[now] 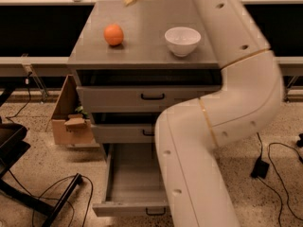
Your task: Pick orange from bottom drawer and place on counter
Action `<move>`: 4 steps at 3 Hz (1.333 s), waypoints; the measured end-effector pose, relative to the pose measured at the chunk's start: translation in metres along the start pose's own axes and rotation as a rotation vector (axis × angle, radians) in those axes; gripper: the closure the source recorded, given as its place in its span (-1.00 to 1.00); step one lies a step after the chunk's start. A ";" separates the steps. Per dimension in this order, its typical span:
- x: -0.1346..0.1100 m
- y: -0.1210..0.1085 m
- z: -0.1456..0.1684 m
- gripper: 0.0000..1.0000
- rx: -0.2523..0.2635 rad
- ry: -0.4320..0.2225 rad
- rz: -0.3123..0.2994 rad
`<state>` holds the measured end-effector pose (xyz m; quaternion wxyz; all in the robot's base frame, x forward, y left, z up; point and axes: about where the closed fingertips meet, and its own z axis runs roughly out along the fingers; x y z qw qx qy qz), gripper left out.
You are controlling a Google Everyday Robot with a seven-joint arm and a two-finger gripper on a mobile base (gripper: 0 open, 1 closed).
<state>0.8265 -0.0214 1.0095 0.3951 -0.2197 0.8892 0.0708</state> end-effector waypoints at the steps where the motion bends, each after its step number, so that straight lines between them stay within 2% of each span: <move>1: 0.004 -0.057 -0.040 -1.00 0.127 0.003 0.153; 2: 0.031 -0.119 -0.095 -1.00 0.260 0.027 0.342; 3: 0.085 -0.180 -0.151 -1.00 0.377 0.076 0.582; 4: 0.128 -0.216 -0.185 -1.00 0.444 0.101 0.766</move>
Offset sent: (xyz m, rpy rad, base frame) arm -0.0433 -0.2570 0.1093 0.1295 0.0836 -0.7302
